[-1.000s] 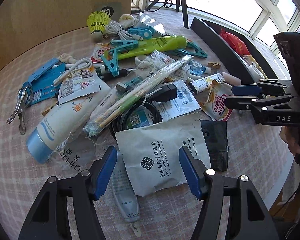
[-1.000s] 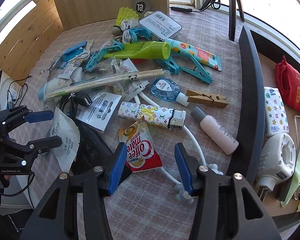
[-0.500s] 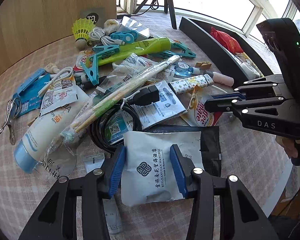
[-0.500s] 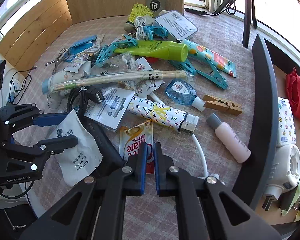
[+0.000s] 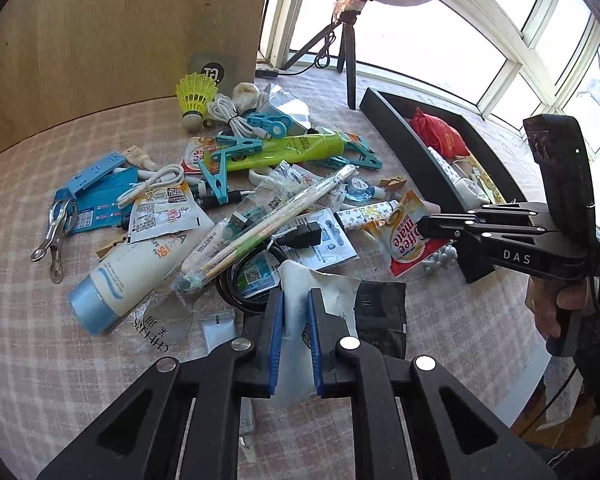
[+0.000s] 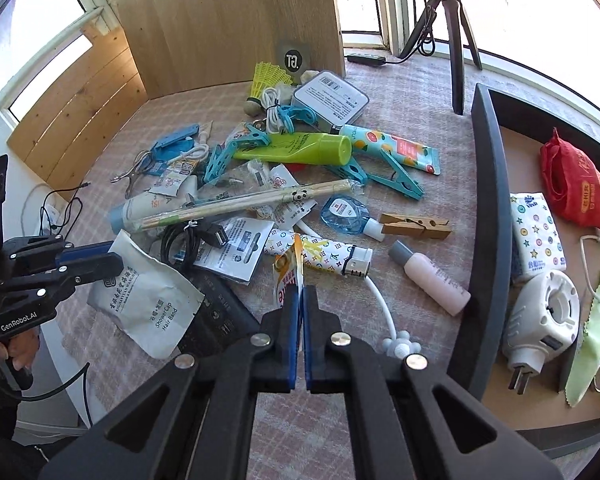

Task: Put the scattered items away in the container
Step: 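Grasp the white printed pouch with the left tool while the right tool grasps the Coffee-mate sachet, then carry the white pouch and Coffee-mate sachet into the tray and open both tools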

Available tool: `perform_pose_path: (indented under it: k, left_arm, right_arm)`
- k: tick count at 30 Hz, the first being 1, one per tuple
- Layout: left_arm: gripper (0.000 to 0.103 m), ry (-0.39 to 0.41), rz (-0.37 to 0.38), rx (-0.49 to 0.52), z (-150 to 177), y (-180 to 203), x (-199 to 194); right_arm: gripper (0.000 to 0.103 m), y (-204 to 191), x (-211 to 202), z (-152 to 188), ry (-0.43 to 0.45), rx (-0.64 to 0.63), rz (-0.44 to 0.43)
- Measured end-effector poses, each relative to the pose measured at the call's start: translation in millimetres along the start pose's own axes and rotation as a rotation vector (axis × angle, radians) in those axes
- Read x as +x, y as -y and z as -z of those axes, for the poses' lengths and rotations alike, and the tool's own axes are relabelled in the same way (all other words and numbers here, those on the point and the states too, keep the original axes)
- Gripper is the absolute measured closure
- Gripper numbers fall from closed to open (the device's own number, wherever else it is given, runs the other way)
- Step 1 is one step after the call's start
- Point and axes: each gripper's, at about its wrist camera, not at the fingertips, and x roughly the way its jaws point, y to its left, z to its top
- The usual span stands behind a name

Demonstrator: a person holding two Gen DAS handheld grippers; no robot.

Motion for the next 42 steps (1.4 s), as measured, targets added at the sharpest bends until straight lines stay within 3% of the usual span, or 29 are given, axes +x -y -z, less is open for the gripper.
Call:
perform_pose_path:
  k: [7, 15, 30, 42]
  left_arm:
    - [0.092, 0.058, -0.003, 0.011, -18, 13, -18]
    - [0.092, 0.110, 0.000, 0.038, -40, 35, -32]
    - [0.092, 0.152, 0.118, 0.168, -119, 169, 15]
    - [0.092, 0.155, 0.183, 0.231, -163, 262, 57]
  right_arm:
    - [0.101, 9, -28, 0, 0.064, 0.040, -0.001]
    - [0.101, 46, -77, 7, 0.150, 0.119, 0.043]
    - [0.101, 201, -180, 35, 0.296, 0.341, 0.237]
    - [0.101, 271, -201, 37, 0.305, 0.374, 0.305]
